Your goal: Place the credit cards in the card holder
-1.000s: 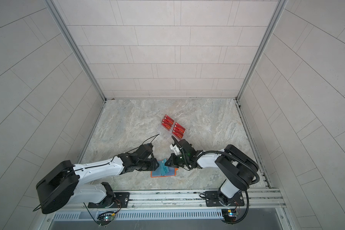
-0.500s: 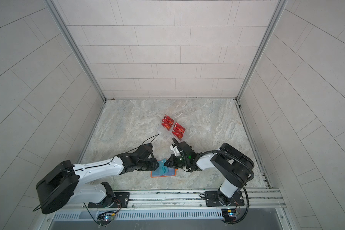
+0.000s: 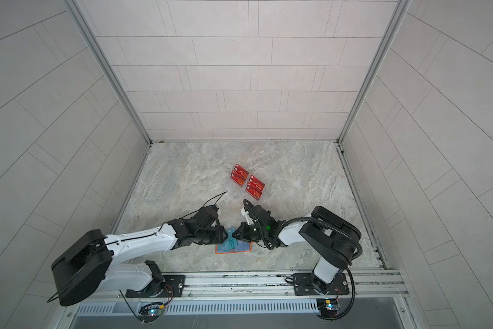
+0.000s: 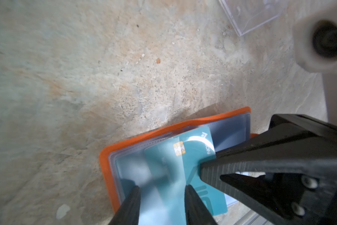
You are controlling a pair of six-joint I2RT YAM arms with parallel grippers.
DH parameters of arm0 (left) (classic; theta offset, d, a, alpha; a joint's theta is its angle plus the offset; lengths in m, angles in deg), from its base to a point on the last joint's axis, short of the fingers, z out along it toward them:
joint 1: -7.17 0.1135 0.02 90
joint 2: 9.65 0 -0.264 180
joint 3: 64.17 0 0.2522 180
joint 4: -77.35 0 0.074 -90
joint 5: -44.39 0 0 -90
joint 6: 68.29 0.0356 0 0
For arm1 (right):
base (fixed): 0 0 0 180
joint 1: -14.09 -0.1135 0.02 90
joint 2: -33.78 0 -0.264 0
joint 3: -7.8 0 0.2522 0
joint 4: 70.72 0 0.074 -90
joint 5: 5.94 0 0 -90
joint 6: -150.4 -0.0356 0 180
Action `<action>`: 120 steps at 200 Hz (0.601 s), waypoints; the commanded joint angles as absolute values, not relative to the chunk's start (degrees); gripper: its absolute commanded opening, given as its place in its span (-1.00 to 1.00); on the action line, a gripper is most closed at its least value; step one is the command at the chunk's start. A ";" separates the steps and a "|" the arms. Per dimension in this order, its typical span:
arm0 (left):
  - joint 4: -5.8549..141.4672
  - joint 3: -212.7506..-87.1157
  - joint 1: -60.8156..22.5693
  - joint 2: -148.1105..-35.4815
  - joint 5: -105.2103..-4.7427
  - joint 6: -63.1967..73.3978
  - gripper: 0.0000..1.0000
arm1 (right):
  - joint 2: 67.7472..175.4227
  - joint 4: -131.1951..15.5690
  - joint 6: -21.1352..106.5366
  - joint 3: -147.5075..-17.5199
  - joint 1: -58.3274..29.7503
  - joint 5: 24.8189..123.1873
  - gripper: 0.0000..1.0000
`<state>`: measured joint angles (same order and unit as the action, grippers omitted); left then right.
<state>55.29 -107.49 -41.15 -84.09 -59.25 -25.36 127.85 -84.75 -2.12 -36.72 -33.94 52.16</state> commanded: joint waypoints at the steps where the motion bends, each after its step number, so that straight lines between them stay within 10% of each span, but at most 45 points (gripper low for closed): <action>1: 53.04 -108.23 -41.32 -82.88 -59.19 -26.81 -0.03 | 126.51 -70.40 2.54 -39.50 -35.06 55.81 -0.99; 120: 52.42 -103.55 -39.33 -76.77 -54.62 -31.90 0.21 | 124.71 -63.81 2.37 -42.50 -36.09 56.15 -0.42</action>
<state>52.19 -105.31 -39.77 -76.42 -55.93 -30.43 125.59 -69.41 1.97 -41.21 -35.47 54.78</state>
